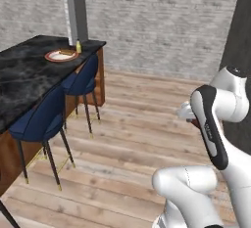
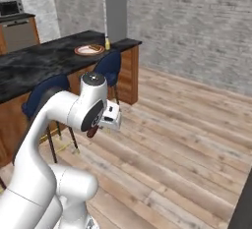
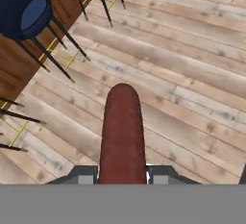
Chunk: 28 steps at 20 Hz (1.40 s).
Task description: Move the hot dog bun to the plate on the dining table and place the condiment next to that plate. Then navigate to the fridge and take the sausage and place it on the plate as well.
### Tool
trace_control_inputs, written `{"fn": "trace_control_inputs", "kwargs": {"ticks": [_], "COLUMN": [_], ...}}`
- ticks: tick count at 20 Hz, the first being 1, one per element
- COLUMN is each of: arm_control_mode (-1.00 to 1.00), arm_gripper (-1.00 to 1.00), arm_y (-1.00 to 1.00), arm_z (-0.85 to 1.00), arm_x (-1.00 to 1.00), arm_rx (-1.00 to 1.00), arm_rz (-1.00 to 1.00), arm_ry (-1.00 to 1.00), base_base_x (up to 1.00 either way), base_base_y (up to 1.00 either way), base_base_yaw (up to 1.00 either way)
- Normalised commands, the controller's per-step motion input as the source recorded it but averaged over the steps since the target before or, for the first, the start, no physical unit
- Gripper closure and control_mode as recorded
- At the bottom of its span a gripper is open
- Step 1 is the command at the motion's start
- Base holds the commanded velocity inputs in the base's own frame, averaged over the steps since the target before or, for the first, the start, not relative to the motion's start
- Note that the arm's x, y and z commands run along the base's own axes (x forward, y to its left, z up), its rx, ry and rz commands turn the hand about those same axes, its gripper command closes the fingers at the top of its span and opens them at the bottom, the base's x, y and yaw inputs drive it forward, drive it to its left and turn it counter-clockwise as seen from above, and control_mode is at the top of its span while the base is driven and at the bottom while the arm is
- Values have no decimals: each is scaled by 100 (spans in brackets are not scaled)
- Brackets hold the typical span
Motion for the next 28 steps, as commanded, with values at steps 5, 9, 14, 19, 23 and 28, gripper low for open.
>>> {"fn": "trace_control_inputs", "kwargs": {"ticks": [5,9,14,19,23,28], "arm_control_mode": [100,100,100,100,100,100], "arm_gripper": [100,100,100,100,100,100], "arm_y": [0,0,0,0,0,0], "arm_z": [0,0,0,0,0,0], "arm_x": [0,0,0,0,0,0], "arm_rx": [0,0,0,0,0,0], "arm_rz": [0,0,0,0,0,0], "arm_ry": [0,0,0,0,0,0], "base_base_x": [100,100,100,100,100,100], "base_base_y": [-32,-37,-44,-40,-41,-41], "base_base_yaw": [52,48,45,46,46,47]}}
